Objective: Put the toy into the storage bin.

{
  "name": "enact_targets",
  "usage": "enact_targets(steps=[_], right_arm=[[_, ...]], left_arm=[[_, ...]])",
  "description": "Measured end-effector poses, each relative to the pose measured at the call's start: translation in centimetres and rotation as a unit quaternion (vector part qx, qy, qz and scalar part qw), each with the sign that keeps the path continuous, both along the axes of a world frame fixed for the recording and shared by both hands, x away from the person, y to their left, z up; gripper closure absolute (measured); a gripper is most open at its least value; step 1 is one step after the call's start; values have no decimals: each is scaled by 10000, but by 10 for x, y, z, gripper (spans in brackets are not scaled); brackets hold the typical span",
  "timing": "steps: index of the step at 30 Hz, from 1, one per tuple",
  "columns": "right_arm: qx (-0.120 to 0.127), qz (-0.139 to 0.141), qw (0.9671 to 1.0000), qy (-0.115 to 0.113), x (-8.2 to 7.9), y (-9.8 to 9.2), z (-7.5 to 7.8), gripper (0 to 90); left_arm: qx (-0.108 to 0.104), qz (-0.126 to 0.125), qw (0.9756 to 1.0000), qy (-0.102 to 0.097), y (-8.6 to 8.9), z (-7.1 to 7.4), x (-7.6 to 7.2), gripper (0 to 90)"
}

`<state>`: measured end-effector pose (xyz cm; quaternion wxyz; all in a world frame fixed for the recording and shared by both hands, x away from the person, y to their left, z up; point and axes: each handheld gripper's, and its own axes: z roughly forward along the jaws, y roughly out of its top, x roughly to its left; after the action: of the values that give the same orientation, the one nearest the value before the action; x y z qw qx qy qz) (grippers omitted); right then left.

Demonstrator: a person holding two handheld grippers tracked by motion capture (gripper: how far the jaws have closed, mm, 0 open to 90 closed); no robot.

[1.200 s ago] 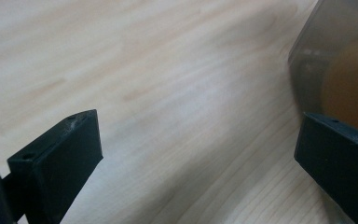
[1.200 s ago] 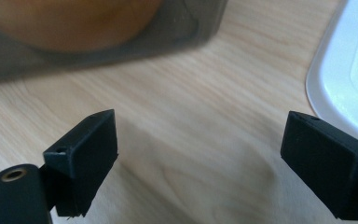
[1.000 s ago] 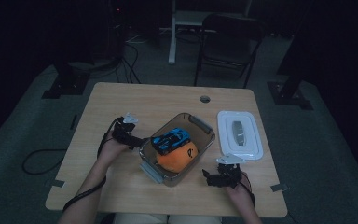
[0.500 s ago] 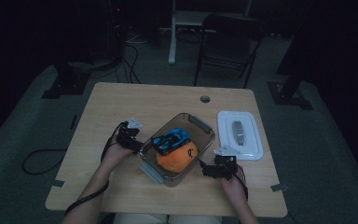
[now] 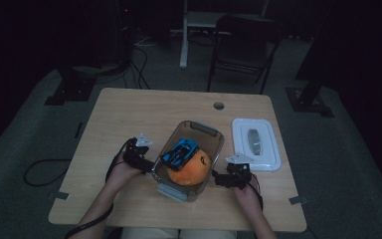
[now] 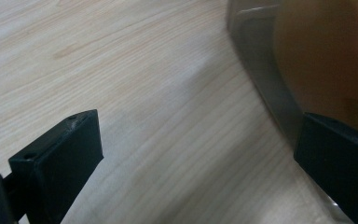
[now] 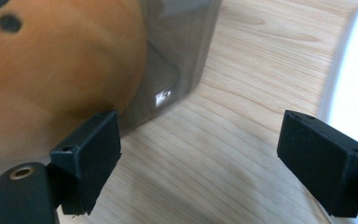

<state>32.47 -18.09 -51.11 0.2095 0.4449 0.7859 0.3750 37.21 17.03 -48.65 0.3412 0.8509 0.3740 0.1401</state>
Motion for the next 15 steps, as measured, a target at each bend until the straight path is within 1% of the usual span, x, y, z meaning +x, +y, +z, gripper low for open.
enact_targets(steps=[2, 4, 5, 7, 9, 10, 11, 12, 13, 15], right_arm=[[-70, 46, 10000, -24, 2, 4, -1, 133], [-90, 68, 9999, -47, 3, 5, -1, 133], [-89, 68, 9999, -49, 3, 6, -2, 134], [-99, 41, 9999, -84, 6, 9, -2, 133], [-131, 54, 9998, -146, 6, 9, -1, 127], [-78, 62, 9998, -186, 5, 8, -1, 124], [-4, 109, 9998, -178, 5, 6, 1, 126], [29, 130, 9998, -173, 5, 4, 3, 130], [69, 125, 9997, -222, 4, 2, 5, 130], [40, 130, 9995, -270, 2, -4, 8, 130]], left_arm=[[-35, 3, 10000, 48, 1, -1, -3, 17], [-52, -5, 10000, 32, 1, -1, -4, 17], [-35, 10, 10000, 34, 1, -1, -7, 17], [7, 47, 10000, -41, 1, -1, -10, 17], [40, 14, 10000, -87, 1, 0, -11, 17], [62, -9, 9999, -89, 1, -1, -11, 17], [71, -8, 9999, -110, 1, -1, -12, 17], [89, -24, 9998, -172, 1, -2, -12, 17], [87, -28, 9998, -190, 1, -2, -13, 17], [82, -34, 9998, -187, 1, -3, -12, 17]])
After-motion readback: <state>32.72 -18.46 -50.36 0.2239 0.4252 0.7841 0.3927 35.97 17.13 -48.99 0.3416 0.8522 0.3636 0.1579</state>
